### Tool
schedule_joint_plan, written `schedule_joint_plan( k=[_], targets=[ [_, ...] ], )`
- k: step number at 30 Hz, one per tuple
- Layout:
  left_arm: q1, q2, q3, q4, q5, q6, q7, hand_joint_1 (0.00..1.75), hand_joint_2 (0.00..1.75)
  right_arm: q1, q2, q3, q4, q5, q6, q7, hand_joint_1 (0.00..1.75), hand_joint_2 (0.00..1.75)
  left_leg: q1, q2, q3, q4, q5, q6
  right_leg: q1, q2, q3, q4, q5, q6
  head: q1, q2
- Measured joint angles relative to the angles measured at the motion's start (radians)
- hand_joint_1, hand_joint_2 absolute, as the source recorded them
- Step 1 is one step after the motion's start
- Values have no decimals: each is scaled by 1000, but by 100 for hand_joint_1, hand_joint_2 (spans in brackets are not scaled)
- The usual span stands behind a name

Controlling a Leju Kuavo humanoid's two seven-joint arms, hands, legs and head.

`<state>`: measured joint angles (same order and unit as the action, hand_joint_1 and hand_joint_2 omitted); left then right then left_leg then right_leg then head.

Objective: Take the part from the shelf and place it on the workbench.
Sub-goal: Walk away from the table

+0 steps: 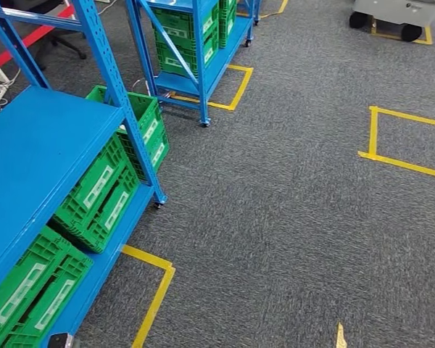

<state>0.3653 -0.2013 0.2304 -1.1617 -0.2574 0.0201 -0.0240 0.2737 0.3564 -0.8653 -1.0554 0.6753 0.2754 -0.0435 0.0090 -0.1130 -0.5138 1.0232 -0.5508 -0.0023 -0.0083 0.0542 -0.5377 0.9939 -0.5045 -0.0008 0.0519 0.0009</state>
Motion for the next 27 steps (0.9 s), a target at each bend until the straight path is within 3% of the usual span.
schedule_joint_plan(
  k=[1,3,4,5,6,7,9,11,13,14,16,18,19,20,21,22,24,25,27],
  targets=[
    [-2,2,-1,0,2,2,0,0,0,1,0,0,0,0,0,0,0,0,-2,31,-18,38,-19,-4,-1,-17,11,-10,-2,-2,-1,0],
    [-5,4,-5,0,7,4,0,0,0,4,0,0,0,0,2,-1,0,0,-3,88,-87,162,-69,-11,2,-51,29,-18,-12,-5,-3,0],
    [-5,5,-7,0,10,5,0,0,0,5,0,-1,0,1,3,-1,0,0,-3,98,-124,222,-85,-14,4,-68,37,-19,-19,-6,-2,0],
    [-4,6,-9,0,12,6,0,0,0,5,0,-1,1,1,3,-1,0,0,-2,104,-146,253,-80,-16,5,-84,43,-19,-27,-6,-3,0],
    [-2,8,-10,1,15,8,0,0,0,4,0,-1,1,1,3,-1,0,0,-2,107,-151,248,-56,-17,5,-98,51,-19,-36,-6,-3,0],
    [-1,9,-10,1,17,10,0,0,0,4,0,-1,1,2,3,-1,0,0,-2,113,-135,204,-15,-16,5,-112,61,-19,-45,-4,-3,0],
    [0,13,-12,1,21,13,0,0,0,4,0,-1,1,3,3,-2,0,0,-10,156,-80,74,57,-6,8,-137,83,-19,-65,2,-3,0],
    [-4,16,-16,1,25,16,0,0,0,3,0,-1,1,4,3,-2,0,0,-20,190,-49,6,71,8,11,-160,97,-20,-78,12,-4,0],
    [-2,17,-20,1,27,19,0,0,0,-3,1,0,0,4,3,-2,0,0,-25,178,-46,-2,63,20,13,-183,111,-25,-85,21,-5,0],
    [1,18,-22,1,28,20,0,0,0,-7,1,0,0,5,3,-3,0,0,-23,166,-42,-8,64,25,11,-182,116,-25,-91,25,-4,0],
    [2,19,-26,1,29,21,0,0,0,-11,1,1,0,5,3,-4,0,0,-15,143,-31,-21,66,35,9,-135,99,25,-122,32,-1,0],
    [-3,21,-30,1,30,22,0,0,0,-8,1,1,0,6,3,-4,0,0,-10,117,-23,-24,62,43,3,-74,19,161,-175,37,2,0],
    [-5,22,-31,1,30,22,0,0,0,-7,1,0,1,6,3,-4,0,0,-9,102,-19,-24,57,44,0,-61,-29,232,-192,39,3,0],
    [-4,22,-33,2,30,22,0,0,0,-5,1,-1,1,6,3,-3,0,0,-9,87,-13,-24,52,44,-2,-57,-67,276,-191,41,3,0],
    [-3,22,-34,2,30,22,0,0,0,-4,1,-1,2,6,3,-4,0,0,-7,72,-5,-24,46,42,-4,-56,-89,282,-167,44,3,0],
    [-2,22,-34,2,30,22,0,0,0,-4,1,-2,2,6,3,-3,0,0,-5,57,6,-23,40,38,-6,-53,-91,249,-124,46,3,0],
    [-2,22,-35,3,30,22,0,0,0,-4,1,-2,3,6,3,-4,0,0,-1,29,24,-21,23,25,-13,-19,-62,129,-32,54,4,0],
    [-4,22,-36,3,30,22,0,0,0,-3,1,-3,4,6,3,-4,0,0,0,16,28,-18,15,18,-17,3,-42,79,-12,53,4,0],
    [-5,23,-36,3,30,22,0,0,0,-3,1,-4,7,6,3,-3,0,0,1,-6,24,-16,8,6,-19,26,-20,43,-17,42,3,0]
  ],
)
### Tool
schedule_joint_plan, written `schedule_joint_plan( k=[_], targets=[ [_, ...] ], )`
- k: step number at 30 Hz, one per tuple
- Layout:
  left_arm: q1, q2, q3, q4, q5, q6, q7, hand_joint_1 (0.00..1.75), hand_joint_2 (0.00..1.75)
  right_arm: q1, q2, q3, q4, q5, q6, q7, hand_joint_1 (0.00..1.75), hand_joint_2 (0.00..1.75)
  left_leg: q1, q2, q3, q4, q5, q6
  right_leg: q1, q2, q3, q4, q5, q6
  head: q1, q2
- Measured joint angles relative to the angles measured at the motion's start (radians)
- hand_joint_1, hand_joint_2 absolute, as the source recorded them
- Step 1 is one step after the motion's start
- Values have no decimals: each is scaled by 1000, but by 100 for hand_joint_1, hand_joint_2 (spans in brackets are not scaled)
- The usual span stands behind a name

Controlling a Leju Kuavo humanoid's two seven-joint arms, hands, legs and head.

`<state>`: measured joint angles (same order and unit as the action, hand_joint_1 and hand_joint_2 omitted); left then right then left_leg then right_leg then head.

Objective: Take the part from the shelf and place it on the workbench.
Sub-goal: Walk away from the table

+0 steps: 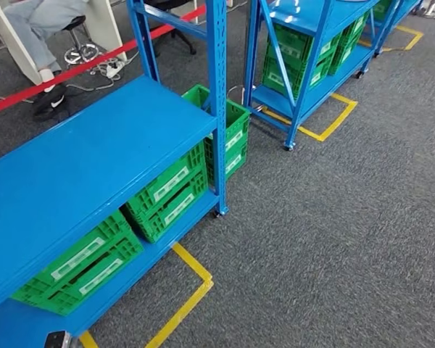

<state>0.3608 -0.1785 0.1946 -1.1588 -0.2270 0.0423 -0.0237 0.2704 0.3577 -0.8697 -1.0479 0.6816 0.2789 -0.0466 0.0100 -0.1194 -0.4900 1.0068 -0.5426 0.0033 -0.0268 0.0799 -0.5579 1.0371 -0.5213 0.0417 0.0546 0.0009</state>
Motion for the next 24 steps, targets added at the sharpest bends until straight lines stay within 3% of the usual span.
schedule_joint_plan(
  k=[2,4,6,8,9,11,13,15,17,18,20,22,23,24],
  targets=[
    [3,0,0,0,0,0,0,0,0,0,0,-1,-1,0,-1,0,0,0,3,-15,-3,-2,-2,-8,1,-18,9,-7,-6,-17,-2,0],
    [4,1,-2,0,0,1,0,0,0,0,-1,-1,-1,0,-1,-1,0,0,2,25,-20,37,-24,-16,0,-43,21,-13,-10,-33,-7,0],
    [-1,1,-3,0,3,3,0,0,0,0,0,-1,-1,0,-1,-2,0,0,0,87,-85,159,-77,-23,4,-74,32,-18,-18,-45,-13,0],
    [-1,2,-4,0,8,8,1,0,0,1,0,-2,-1,1,-1,-2,0,0,0,110,-161,282,-110,-25,8,-104,41,-18,-28,-50,-13,0],
    [1,2,-4,0,10,12,3,0,0,0,0,-2,-1,1,-1,-2,0,0,0,112,-178,299,-97,-23,11,-117,48,-18,-35,-50,-14,0],
    [5,2,-6,0,14,22,8,0,0,-1,0,-3,-1,2,-2,-2,0,0,-5,124,-160,226,-20,-10,17,-142,68,-18,-50,-50,-14,0],
    [5,5,-9,0,17,29,12,0,0,-1,0,-3,0,3,-2,-3,0,0,-20,169,-112,109,48,15,23,-165,83,-20,-66,-48,-13,0],
    [3,8,-13,0,20,35,14,0,0,-3,2,-3,1,3,-1,-4,0,0,-31,198,-88,51,54,29,28,-189,88,-22,-77,-42,-12,0],
    [5,11,-18,0,26,42,15,0,0,-8,2,-3,1,5,-1,-5,0,0,-29,180,-81,30,50,32,31,-214,99,-31,-82,-34,-14,0],
    [8,12,-21,0,29,46,16,0,0,-10,2,-3,0,6,-1,-6,0,0,-25,167,-75,20,54,34,31,-208,105,-31,-89,-30,-13,0],
    [9,13,-26,0,32,51,16,0,0,-12,2,-3,0,7,-1,-8,0,0,-15,142,-61,2,62,39,28,-152,87,25,-125,-22,-9,0],
    [4,15,-31,0,35,52,16,0,0,-10,2,-5,0,9,-1,-8,0,0,-12,115,-59,-1,62,42,22,-93,12,162,-180,-14,-7,0],
    [3,16,-34,0,36,52,16,0,0,-8,2,-6,1,9,-2,-7,0,0,-11,100,-58,0,60,42,18,-84,-29,222,-193,-10,-7,0],
    [3,16,-36,0,38,53,16,0,0,-7,2,-7,1,10,-2,-6,0,0,-10,85,-55,0,58,40,15,-81,-59,253,-187,-6,-7,0]
  ],
)
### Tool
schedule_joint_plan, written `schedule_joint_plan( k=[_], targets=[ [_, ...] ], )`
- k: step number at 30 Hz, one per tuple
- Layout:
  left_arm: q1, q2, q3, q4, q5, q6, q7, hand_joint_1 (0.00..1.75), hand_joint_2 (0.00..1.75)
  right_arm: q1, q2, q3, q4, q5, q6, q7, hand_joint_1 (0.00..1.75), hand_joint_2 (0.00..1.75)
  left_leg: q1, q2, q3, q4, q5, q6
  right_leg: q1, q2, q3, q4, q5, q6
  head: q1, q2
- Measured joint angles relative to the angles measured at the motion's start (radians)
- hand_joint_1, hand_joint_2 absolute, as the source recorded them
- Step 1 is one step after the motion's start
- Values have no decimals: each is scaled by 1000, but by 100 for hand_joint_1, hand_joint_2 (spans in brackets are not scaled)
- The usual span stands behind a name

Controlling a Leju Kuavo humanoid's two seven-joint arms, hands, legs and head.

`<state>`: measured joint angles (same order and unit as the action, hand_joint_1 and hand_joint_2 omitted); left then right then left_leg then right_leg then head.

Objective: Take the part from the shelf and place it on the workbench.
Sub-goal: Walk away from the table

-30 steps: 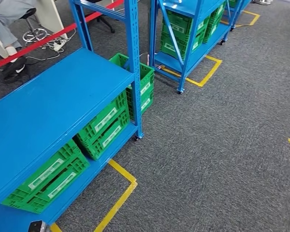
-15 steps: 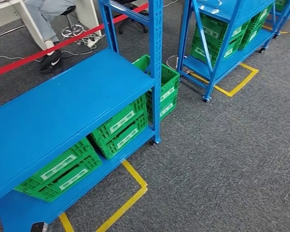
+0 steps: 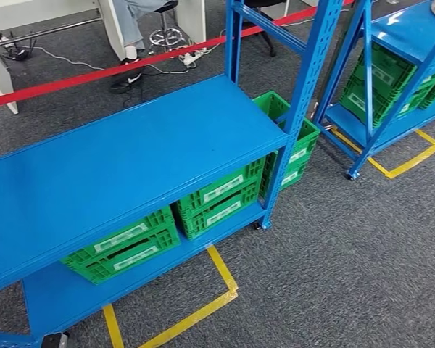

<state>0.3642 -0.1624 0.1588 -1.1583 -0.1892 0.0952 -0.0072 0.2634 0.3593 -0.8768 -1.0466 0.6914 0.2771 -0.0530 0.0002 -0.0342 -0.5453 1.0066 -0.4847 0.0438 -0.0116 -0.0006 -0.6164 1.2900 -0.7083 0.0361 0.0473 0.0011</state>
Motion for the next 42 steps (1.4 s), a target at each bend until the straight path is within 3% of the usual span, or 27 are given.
schedule_joint_plan(
  k=[1,2,4,6,8,9,11,13,15,16,18,20,22,24,26,28,30,31,33,35,37,39,40,42],
  targets=[
    [1,0,-2,0,2,1,0,0,0,0,0,0,0,0,0,0,0,0,2,-14,4,1,-3,-3,-3,1,-10,-10,28,4,0,0],
    [1,1,-5,0,5,3,0,0,0,0,0,0,0,1,0,-1,0,0,5,-28,9,2,-7,-8,-7,6,-1,-58,74,8,0,0],
    [1,3,-10,1,14,10,0,0,0,0,0,-1,1,2,0,-2,0,0,10,-55,16,10,-18,-23,-16,44,44,-189,152,16,2,0],
    [0,7,-15,1,23,17,0,0,0,-1,0,-1,3,4,1,-4,0,0,11,-78,13,15,-25,-37,-20,74,73,-253,170,11,3,0],
    [2,11,-20,1,30,21,1,0,0,-2,0,-2,4,5,0,-4,0,0,13,-97,10,11,-22,-47,-18,62,80,-256,168,-4,2,0],
    [4,12,-23,1,33,23,1,0,0,-2,0,-3,4,6,0,-5,0,0,13,-91,9,13,-24,-52,-18,51,84,-258,170,-12,2,0],
    [3,15,-27,2,34,25,1,0,0,-1,0,-3,4,5,0,-5,0,0,12,-43,-15,65,-56,-61,-19,25,88,-264,172,-26,-5,0],
    [-1,18,-30,2,34,25,1,0,0,1,0,-4,4,5,1,-6,0,0,11,13,-78,192,-118,-67,-15,-5,90,-265,168,-35,-12,0],
    [-2,19,-34,2,34,25,1,0,0,1,0,-6,4,5,1,-6,0,0,11,27,-131,294,-146,-69,-11,-35,93,-265,163,-39,-12,0],
    [0,19,-35,3,34,26,1,0,0,1,0,-7,4,5,1,-6,0,0,11,30,-132,294,-130,-67,-10,-49,96,-265,160,-39,-12,0],
    [2,21,-38,3,37,27,1,0,0,0,0,-7,4,6,1,-6,0,0,6,47,-83,188,-56,-55,-7,-74,105,-266,152,-37,-12,0],
    [0,25,-41,3,42,31,1,0,0,0,1,-7,5,5,1,-6,0,0,-6,97,-24,67,-14,-37,-2,-98,113,-266,141,-29,-13,0],
    [-3,29,-46,3,49,35,0,0,0,-1,1,-8,5,4,2,-5,0,0,-17,120,-5,24,-17,-26,1,-123,119,-270,135,-21,-14,0],
    [2,32,-51,4,55,40,0,0,0,-5,1,-8,4,3,3,-5,0,0,-14,95,-4,13,-13,-20,1,-137,132,-275,131,-12,-15,0],
    [5,34,-58,4,60,44,0,0,0,-9,1,-7,4,2,3,-5,0,0,-6,70,1,0,-4,-12,-1,-85,122,-239,105,-2,-13,0],
    [0,35,-65,4,67,49,0,0,0,-6,1,-9,4,2,3,-4,0,0,-2,42,2,-4,0,-7,-4,-18,60,-123,53,3,-10,0],
    [-2,36,-71,5,75,53,0,0,0,-1,0,-10,5,2,3,-3,0,0,-2,13,3,-4,-2,-5,-5,-2,-10,-10,23,6,-9,0],
    [-2,37,-74,6,78,55,0,0,0,-1,0,-10,6,2,3,-3,0,0,-1,-1,5,-4,-3,-5,-5,-1,-26,1,37,7,-9,0],
    [-1,37,-81,7,84,58,0,0,0,-1,0,-10,6,2,3,-3,0,0,0,-30,13,-3,-8,-11,-8,12,-1,-89,117,8,-9,0],
    [-3,40,-87,8,92,62,0,0,0,-1,0,-11,6,2,3,-4,0,0,0,-57,16,3,-16,-21,-14,59,47,-210,175,6,-9,0],
    [-3,45,-93,8,96,65,-1,0,0,-1,0,-12,7,3,3,-4,0,0,1,-79,10,8,-18,-33,-16,85,69,-253,178,-2,-10,0],
    [-1,51,-97,9,98,67,-2,0,0,-2,0,-12,8,3,3,-6,0,0,5,-94,5,8,-18,-43,-15,67,78,-260,178,-15,-9,0],
    [0,53,-100,9,99,68,-2,0,0,-3,0,-12,8,3,3,-8,0,0,5,-87,3,12,-21,-48,-15,58,81,-262,178,-22,-10,0],
    [0,56,-107,9,103,69,-3,0,0,-3,0,-13,7,2,4,-11,0,0,4,-45,-12,49,-44,-55,-18,41,87,-267,176,-33,-17,0]
  ],
)
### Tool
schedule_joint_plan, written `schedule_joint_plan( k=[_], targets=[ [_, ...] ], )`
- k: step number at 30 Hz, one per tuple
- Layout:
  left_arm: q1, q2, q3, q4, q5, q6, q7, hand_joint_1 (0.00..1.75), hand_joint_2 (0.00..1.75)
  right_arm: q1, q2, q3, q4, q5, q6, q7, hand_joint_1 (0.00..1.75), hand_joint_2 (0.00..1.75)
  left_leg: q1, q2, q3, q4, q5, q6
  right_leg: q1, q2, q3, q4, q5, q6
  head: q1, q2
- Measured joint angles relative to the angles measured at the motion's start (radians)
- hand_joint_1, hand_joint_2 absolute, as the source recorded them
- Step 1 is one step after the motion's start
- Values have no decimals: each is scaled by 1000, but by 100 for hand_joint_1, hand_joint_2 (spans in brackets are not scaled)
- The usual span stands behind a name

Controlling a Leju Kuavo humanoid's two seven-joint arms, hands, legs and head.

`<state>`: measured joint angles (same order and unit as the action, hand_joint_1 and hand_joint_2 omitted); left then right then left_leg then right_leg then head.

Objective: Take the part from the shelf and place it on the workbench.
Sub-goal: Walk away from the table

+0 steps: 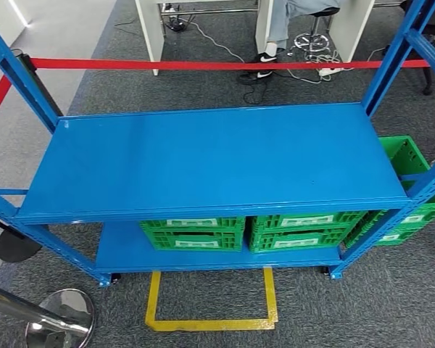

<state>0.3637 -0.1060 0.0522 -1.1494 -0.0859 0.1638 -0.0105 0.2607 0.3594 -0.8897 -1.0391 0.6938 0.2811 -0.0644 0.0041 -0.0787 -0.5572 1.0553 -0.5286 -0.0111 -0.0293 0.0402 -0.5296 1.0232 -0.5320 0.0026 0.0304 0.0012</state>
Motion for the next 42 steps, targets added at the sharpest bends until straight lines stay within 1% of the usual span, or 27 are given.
schedule_joint_plan(
  k=[3,4,5,6,8,9,11,14,15,16,18,19,20,21,22,23,24,25,30,32,34,35,36,37,39,40,42],
  targets=[
    [-5,5,-6,0,4,1,-1,0,0,3,0,-2,0,0,4,-2,0,0,2,62,-90,172,-74,-11,4,-26,6,-1,-8,-8,-6,0],
    [-5,6,-8,0,4,1,-1,0,0,3,0,-2,1,0,5,-2,0,0,3,70,-120,227,-88,-13,5,-35,8,-1,-11,-9,-6,0],
    [-4,7,-9,0,4,1,-1,0,0,3,0,-3,1,0,5,-2,0,0,4,72,-136,252,-83,-14,5,-41,11,-1,-15,-9,-6,0],
    [-2,9,-11,0,4,1,-1,0,0,3,0,-3,1,0,5,-2,0,0,4,73,-132,235,-57,-12,6,-45,16,-1,-19,-8,-6,0],
    [0,11,-13,0,6,2,-1,0,0,2,0,-3,1,-1,5,-3,0,0,1,74,-78,111,22,1,7,-51,27,-2,-30,-5,-6,0],
    [0,13,-14,0,8,2,-1,0,0,1,0,-3,1,-2,6,-4,0,0,-3,77,-48,49,45,12,8,-53,33,-2,-36,-1,-5,0],
    [-2,16,-17,0,12,4,-1,0,0,-2,1,-3,1,-3,7,-7,0,0,-12,81,-15,-21,51,29,8,-57,43,-5,-42,10,-6,0],
    [1,19,-21,0,14,9,-2,0,0,-4,1,-3,3,-4,7,-12,0,0,-12,77,2,-46,43,43,8,-61,61,2,-34,32,-6,0],
    [2,19,-22,0,14,10,-2,0,0,-7,1,-3,3,-4,6,-13,0,0,-9,76,12,-53,43,46,8,-58,55,17,-42,36,-5,0],
    [1,19,-23,0,15,11,-2,0,0,-10,1,-3,3,-4,6,-14,0,0,-6,75,21,-57,43,49,8,-54,38,48,-62,38,-3,0],
    [-1,19,-26,0,16,12,-2,0,0,-13,1,-4,3,-4,5,-15,0,0,-6,74,29,-59,36,53,8,-46,-30,158,-118,40,1,0],
    [-1,20,-27,1,17,12,-2,0,0,-13,1,-5,4,-3,5,-14,0,0,-7,74,32,-59,32,54,9,-44,-70,214,-137,41,2,0],
    [-1,20,-29,1,18,12,-2,0,0,-12,1,-6,4,-3,5,-14,0,0,-8,73,38,-59,27,54,9,-43,-101,247,-138,41,2,0],
    [0,20,-30,2,19,12,-2,0,0,-11,1,-8,4,-3,5,-14,0,0,-9,72,45,-59,20,53,10,-43,-116,244,-118,41,2,0],
    [1,20,-30,3,20,12,-2,0,0,-10,1,-10,5,-3,5,-14,0,0,-9,71,56,-59,13,51,10,-43,-111,204,-77,40,2,0],
    [2,20,-31,4,22,12,-2,0,0,-10,1,-11,5,-3,5,-15,0,0,-9,70,67,-59,5,49,10,-43,-93,139,-27,38,2,0],
    [1,20,-31,4,22,13,-2,0,0,-10,1,-13,6,-2,6,-15,0,0,-9,70,76,-59,-3,45,11,-42,-75,81,6,35,2,0],
    [0,20,-32,5,23,13,-2,0,0,-11,1,-14,6,-2,6,-16,0,0,-10,70,81,-58,-10,40,13,-42,-62,39,19,30,1,0],
    [-2,21,-35,7,34,22,-4,0,0,-7,1,-19,8,0,4,-17,0,0,-9,70,80,-24,-20,15,14,-44,-31,5,30,-2,-4,0],
    [-5,22,-38,7,36,29,-5,0,0,-9,1,-20,8,0,2,-17,0,0,-5,72,32,65,-53,3,11,-45,-16,-4,27,-9,-6,0],
    [-6,24,-39,8,38,36,-5,0,0,-11,1,-20,8,-1,2,-14,0,0,0,73,-42,183,-107,-8,11,-45,-10,-5,20,-14,-8,0],
    [-5,26,-40,8,41,39,-5,0,0,-12,1,-20,8,-3,1,-13,0,0,1,73,-70,219,-119,-10,11,-44,-6,-5,16,-15,-8,0],
    [-4,27,-40,9,43,42,-4,0,0,-12,1,-20,8,-5,0,-11,0,0,2,73,-85,224,-109,-11,11,-44,0,-5,11,-14,-8,0],
    [-4,27,-42,9,46,44,-3,0,0,-12,1,-20,8,-7,-1,-10,0,0,3,74,-82,194,-76,-10,11,-43,7,-5,6,-13,-8,0],
    [-4,29,-45,10,50,48,-1,0,0,-12,1,-20,8,-10,-3,-8,0,0,3,75,-44,75,14,-4,11,-43,23,-6,-4,-10,-7,0],
    [-4,30,-47,10,52,49,-1,0,0,-12,1,-20,8,-10,-4,-7,0,0,0,76,-29,24,29,0,12,-43,28,-6,-8,-6,-8,0],
    [-3,32,-49,12,55,50,0,0,0,-13,1,-19,8,-11,-4,-5,0,0,-4,77,-17,-20,37,10,16,-43,28,-4,-19,4,-8,0]
  ],
)
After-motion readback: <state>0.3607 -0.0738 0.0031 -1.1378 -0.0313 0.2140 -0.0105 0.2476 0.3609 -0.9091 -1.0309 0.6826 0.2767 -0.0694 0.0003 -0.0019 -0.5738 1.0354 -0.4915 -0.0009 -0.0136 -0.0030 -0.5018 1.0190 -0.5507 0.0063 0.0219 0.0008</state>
